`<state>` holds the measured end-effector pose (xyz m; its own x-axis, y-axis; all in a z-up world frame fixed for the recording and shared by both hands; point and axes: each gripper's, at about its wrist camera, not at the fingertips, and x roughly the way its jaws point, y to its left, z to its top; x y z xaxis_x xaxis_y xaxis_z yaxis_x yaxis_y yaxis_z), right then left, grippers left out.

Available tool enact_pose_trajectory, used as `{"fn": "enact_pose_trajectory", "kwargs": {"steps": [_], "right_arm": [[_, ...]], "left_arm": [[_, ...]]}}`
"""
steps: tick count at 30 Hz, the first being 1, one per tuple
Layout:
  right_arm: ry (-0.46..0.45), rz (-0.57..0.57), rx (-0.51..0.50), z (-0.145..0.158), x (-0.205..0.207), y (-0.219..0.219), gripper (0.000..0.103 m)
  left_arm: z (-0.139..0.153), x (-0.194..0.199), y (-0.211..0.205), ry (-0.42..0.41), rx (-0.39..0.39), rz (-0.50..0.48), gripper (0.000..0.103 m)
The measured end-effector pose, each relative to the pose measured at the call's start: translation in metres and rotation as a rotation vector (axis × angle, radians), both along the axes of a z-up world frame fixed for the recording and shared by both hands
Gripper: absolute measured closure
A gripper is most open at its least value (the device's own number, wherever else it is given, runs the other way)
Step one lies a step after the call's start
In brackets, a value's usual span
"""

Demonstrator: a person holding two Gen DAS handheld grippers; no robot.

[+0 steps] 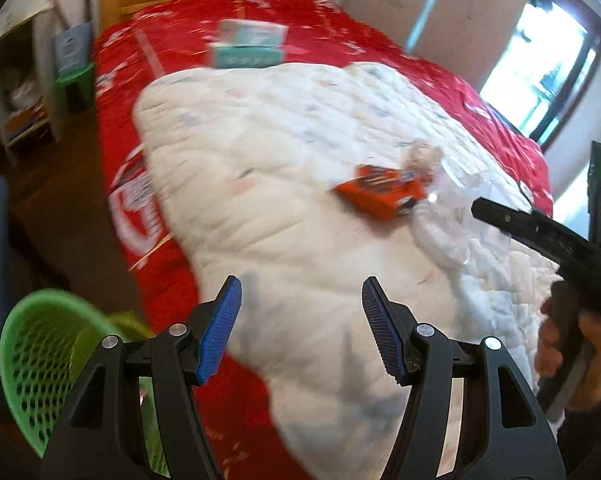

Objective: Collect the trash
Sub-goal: 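Grasp and lift the orange snack wrapper with the left gripper while the right gripper holds the tray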

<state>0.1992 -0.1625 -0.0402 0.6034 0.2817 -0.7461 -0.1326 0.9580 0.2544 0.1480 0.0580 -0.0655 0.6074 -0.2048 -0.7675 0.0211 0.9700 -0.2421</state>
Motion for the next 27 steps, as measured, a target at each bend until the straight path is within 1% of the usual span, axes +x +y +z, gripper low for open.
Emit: {"fn": "enact_pose_trajectory", "kwargs": {"steps": [3, 5, 7, 10, 14, 17, 18, 19, 20, 22, 23, 24, 26, 27], "right_arm": [[-0.009, 0.006, 0.008, 0.004, -0.010, -0.010, 0.016], [-0.015, 0.006, 0.007, 0.006, -0.016, -0.016, 0.016], [-0.021, 0.003, 0.011, 0.007, -0.023, -0.022, 0.016], [-0.020, 0.001, 0.018, 0.007, -0.029, -0.030, 0.016], [-0.020, -0.008, 0.022, 0.005, -0.033, -0.040, 0.016], [-0.013, -0.016, 0.034, 0.002, -0.034, -0.046, 0.016], [-0.011, -0.018, 0.035, 0.001, -0.035, -0.047, 0.016], [-0.009, -0.019, 0.036, 0.001, -0.035, -0.048, 0.016], [-0.008, -0.020, 0.036, 0.000, -0.036, -0.048, 0.016], [-0.008, -0.023, 0.035, 0.000, -0.038, -0.050, 0.016], [-0.008, -0.023, 0.037, 0.000, -0.038, -0.050, 0.016], [-0.008, -0.022, 0.039, 0.000, -0.040, -0.050, 0.016], [-0.015, -0.020, 0.040, 0.002, -0.043, -0.049, 0.016], [-0.019, -0.018, 0.040, 0.003, -0.045, -0.048, 0.016]], "left_arm": [[0.000, 0.024, -0.024, -0.019, 0.037, -0.076, 0.041], [-0.002, 0.035, -0.035, -0.021, 0.060, -0.097, 0.041], [-0.003, 0.046, -0.045, -0.025, 0.060, -0.133, 0.041], [-0.007, 0.067, -0.057, -0.024, 0.073, -0.162, 0.041], [-0.016, 0.086, -0.064, -0.005, 0.066, -0.177, 0.041], [-0.025, 0.099, -0.071, 0.010, 0.078, -0.183, 0.041], [-0.027, 0.101, -0.072, 0.010, 0.085, -0.182, 0.045], [-0.030, 0.103, -0.072, 0.009, 0.087, -0.180, 0.052], [-0.032, 0.104, -0.071, 0.013, 0.081, -0.180, 0.056], [-0.033, 0.105, -0.068, 0.017, 0.056, -0.171, 0.075], [-0.032, 0.104, -0.065, 0.015, 0.041, -0.162, 0.078], [-0.032, 0.104, -0.063, 0.012, 0.030, -0.155, 0.085], [-0.029, 0.099, -0.056, 0.002, 0.012, -0.136, 0.089], [-0.029, 0.097, -0.054, -0.001, 0.009, -0.131, 0.094]]}}
